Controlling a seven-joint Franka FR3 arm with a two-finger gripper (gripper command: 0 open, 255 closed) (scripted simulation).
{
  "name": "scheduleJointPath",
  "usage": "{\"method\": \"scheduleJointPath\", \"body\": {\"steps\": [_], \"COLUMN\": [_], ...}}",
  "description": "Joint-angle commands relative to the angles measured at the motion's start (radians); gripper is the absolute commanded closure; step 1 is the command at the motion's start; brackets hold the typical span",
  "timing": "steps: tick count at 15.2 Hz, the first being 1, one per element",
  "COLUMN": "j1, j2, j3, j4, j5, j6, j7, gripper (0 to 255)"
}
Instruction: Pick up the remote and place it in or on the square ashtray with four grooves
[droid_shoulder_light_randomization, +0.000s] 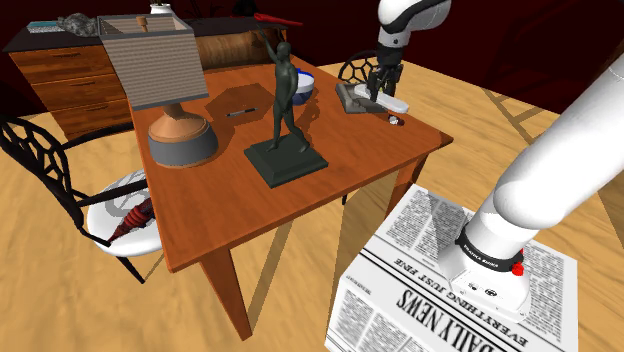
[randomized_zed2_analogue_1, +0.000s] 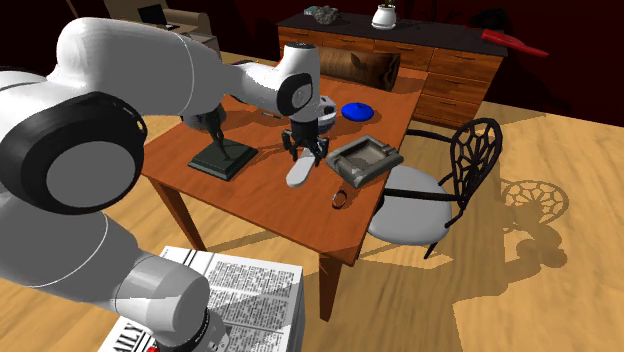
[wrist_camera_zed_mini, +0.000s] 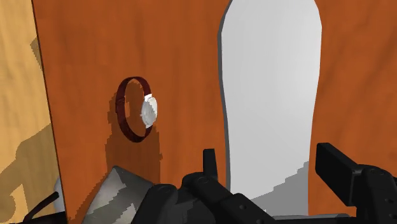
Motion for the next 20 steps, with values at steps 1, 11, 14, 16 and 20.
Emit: {"method": "scheduleJointPath", "body": {"steps": [1,11,14,16,20], "j1": [-0.005,-0.09,-0.139,-0.18,-0.294], "j2": [0.053,0.459,0.599,0.703,0.978], "j3": [-0.014,-0.057,-0.053,-0.047,-0.019], "j4": [0.066,0.575,0.779,0.943,1.413], "j5": [0.017,0.167,0.211,0.239,0.29], "j6": [-0.015,-0.14,-0.212,-0.274,-0.465], "j7": [-0.028,-0.196,-0.229,-0.244,-0.245], "gripper": [255,255,255,255,255]}}
